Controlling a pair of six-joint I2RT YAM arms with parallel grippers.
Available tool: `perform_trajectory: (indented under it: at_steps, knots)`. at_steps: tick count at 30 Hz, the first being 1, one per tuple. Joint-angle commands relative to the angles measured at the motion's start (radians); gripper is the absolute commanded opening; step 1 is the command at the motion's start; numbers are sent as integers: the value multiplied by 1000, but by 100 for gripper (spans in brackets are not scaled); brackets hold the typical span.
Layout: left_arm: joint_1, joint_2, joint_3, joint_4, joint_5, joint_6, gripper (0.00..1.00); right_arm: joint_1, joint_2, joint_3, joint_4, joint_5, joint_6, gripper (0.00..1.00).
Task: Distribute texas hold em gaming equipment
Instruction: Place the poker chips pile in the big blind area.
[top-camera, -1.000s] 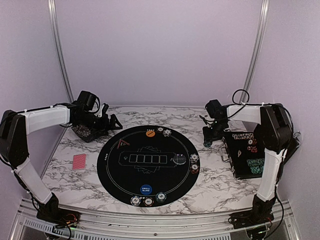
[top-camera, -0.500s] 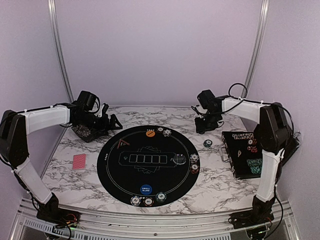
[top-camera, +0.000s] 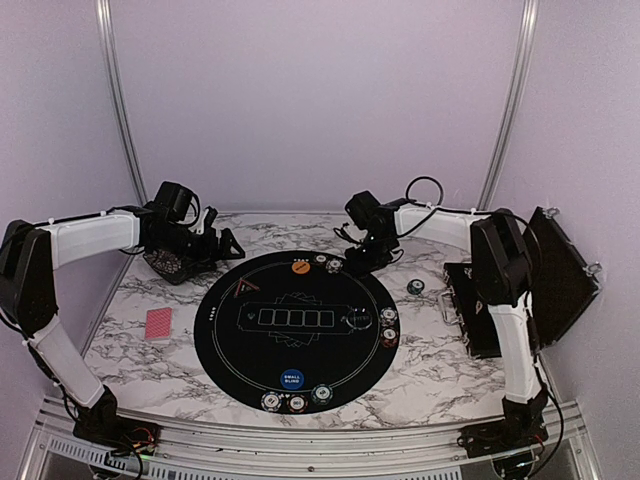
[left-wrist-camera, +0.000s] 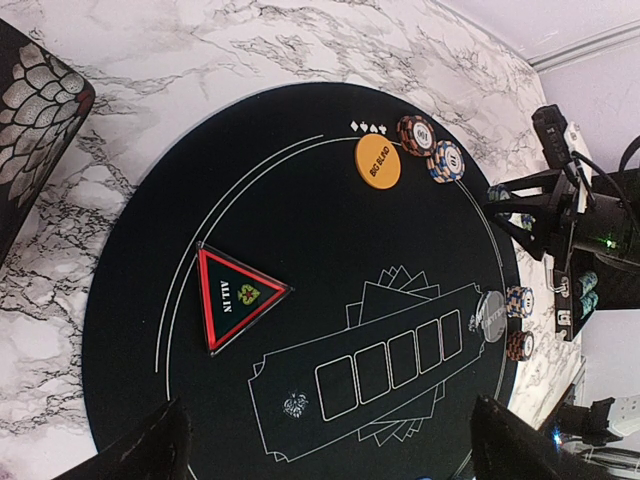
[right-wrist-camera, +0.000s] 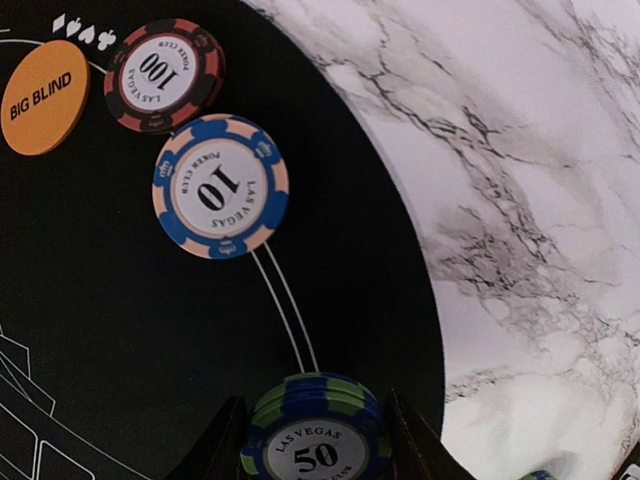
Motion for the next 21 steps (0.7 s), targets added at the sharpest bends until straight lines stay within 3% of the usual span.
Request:
perform_trajectory:
  at_steps: [1, 21]
  knots:
    - [-1, -17, -2, 4, -1, 5, 99, 20, 39, 85, -21, -17, -33, 34]
    - [1, -13, -2, 3, -5, 6, 99, 13, 133, 130, 36, -52, -140, 36]
